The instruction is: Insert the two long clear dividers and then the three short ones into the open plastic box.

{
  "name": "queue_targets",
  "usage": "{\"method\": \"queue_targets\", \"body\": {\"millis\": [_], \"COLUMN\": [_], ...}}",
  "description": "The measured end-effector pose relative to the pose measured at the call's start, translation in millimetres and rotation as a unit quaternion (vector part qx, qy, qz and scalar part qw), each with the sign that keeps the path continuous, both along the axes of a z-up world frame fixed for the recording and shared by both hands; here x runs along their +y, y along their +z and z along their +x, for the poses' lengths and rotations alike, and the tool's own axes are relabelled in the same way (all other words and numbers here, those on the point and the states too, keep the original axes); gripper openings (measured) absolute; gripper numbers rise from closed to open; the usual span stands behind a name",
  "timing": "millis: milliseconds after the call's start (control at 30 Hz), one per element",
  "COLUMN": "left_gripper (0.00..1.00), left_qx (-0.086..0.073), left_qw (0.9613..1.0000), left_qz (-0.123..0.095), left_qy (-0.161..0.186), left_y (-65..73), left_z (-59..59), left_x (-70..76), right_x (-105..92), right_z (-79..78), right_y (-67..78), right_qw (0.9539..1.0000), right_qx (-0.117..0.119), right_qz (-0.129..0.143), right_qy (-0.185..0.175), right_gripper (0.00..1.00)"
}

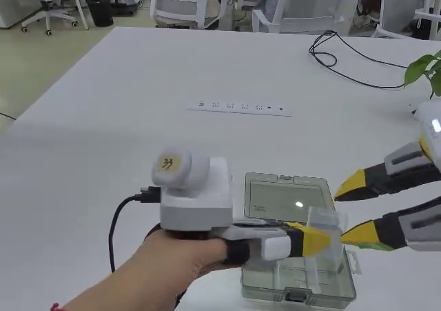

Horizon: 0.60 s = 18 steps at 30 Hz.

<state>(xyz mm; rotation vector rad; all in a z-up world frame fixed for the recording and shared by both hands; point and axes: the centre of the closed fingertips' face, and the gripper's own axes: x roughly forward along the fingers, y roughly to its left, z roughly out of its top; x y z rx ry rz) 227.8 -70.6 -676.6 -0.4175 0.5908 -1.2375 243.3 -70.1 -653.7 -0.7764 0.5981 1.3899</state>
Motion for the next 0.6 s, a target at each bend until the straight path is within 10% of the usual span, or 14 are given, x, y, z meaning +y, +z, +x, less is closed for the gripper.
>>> {"method": "queue_targets", "body": {"millis": [300,600], "left_gripper": [0.00,0.00], "left_qx": [-0.112,-0.151], "left_qw": [0.9913,0.9846], "left_qz": [0.032,0.024], "left_qy": [-0.061,-0.084], "left_y": [-2.6,5.5], "left_z": [-19.6,-28.4], "left_x": [1.6,-1.1], "right_x": [4.6,13.3], "right_z": [-22.5,-42.3], "right_y": [5.3,-0.9], "right_qw": [0.9921,0.9839], "right_qx": [0.115,0.159], "right_qz": [0.032,0.019], "right_qy": [0.040,0.079], "right_gripper": [0.17,0.09]}}
